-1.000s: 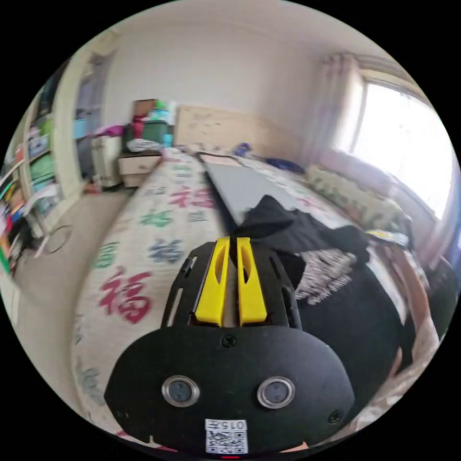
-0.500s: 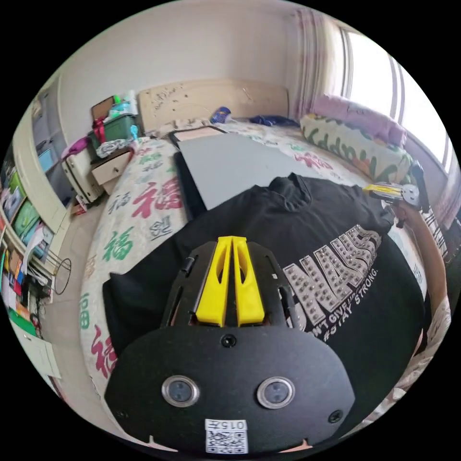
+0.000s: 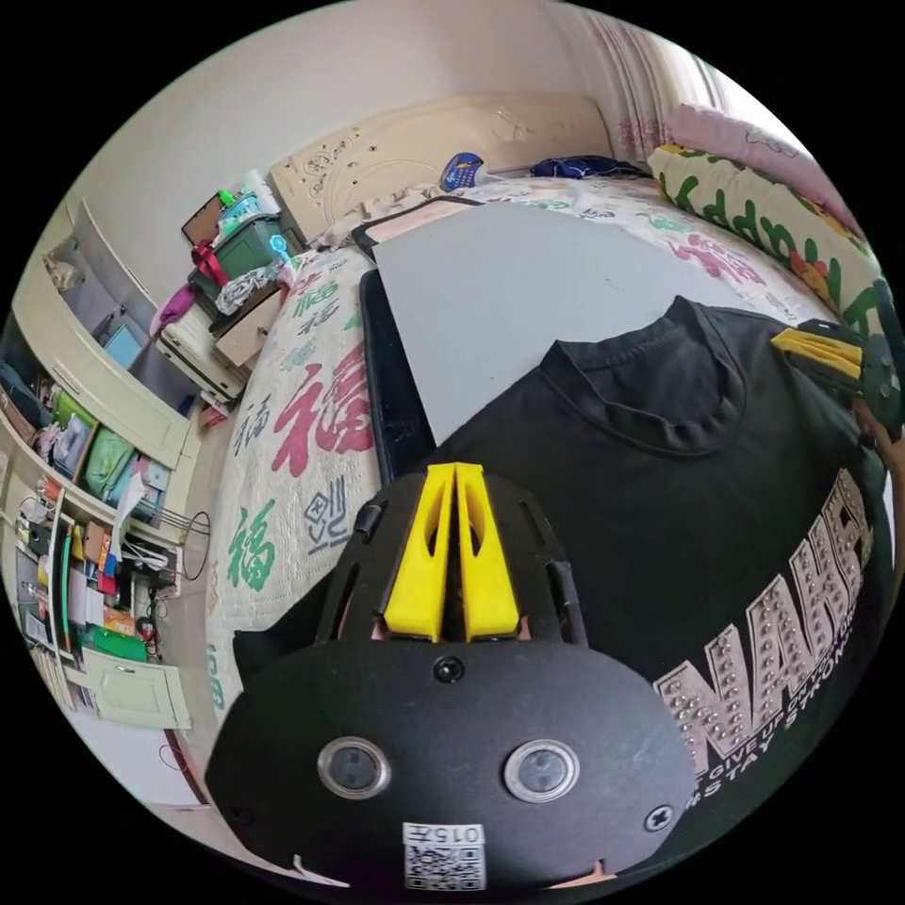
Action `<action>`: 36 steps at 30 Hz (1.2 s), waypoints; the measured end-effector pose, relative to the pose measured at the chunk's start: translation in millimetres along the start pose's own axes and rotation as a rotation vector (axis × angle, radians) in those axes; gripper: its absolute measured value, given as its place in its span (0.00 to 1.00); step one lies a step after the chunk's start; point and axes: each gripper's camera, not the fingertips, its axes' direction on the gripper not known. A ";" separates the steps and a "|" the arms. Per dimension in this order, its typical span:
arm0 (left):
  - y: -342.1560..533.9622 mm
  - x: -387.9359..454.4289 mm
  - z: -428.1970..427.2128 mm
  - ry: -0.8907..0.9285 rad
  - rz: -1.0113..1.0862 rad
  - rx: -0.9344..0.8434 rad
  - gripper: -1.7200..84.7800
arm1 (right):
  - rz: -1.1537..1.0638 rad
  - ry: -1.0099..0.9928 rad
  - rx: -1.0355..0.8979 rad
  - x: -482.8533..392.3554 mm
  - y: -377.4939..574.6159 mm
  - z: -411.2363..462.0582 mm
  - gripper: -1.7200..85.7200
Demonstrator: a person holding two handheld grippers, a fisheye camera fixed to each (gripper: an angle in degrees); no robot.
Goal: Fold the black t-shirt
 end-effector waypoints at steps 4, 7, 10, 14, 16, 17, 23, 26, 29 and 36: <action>11.3 -6.3 23.0 -0.066 0.004 0.011 0.01 | 0.000 0.091 -0.013 0.7 -11.5 6.9 0.01; 31.0 -13.7 33.3 -0.099 -0.008 0.035 0.01 | -0.011 0.101 -0.008 12.2 -5.4 2.4 0.01; 57.7 -24.3 27.7 -0.157 -0.023 0.093 0.01 | 0.083 0.091 -0.004 44.3 14.9 -14.6 0.01; 133.7 -48.5 -34.0 -0.049 0.018 0.270 0.02 | 0.035 0.129 0.142 98.2 128.4 -91.3 0.01; 185.7 -55.5 -65.0 0.046 0.053 0.327 0.02 | 0.016 0.033 0.151 125.6 202.5 -132.5 0.01; 229.5 -60.3 -87.1 0.127 0.076 0.372 0.02 | 0.017 -0.077 0.185 143.5 265.1 -167.0 0.01; 481.2 -96.7 -160.7 0.358 -0.039 0.507 0.04 | 0.025 -0.662 0.400 181.9 590.4 -308.1 0.02; 599.4 -116.1 -173.2 0.401 -0.224 0.612 0.06 | 0.116 -0.624 0.401 172.8 680.1 -348.4 0.02; 691.8 -128.2 -186.9 0.243 -0.388 0.669 0.09 | 0.202 -0.603 0.513 165.7 738.3 -389.0 0.05; 822.8 -160.6 -171.9 0.249 -0.548 0.599 0.13 | 0.267 -0.566 0.623 132.3 806.0 -454.5 0.10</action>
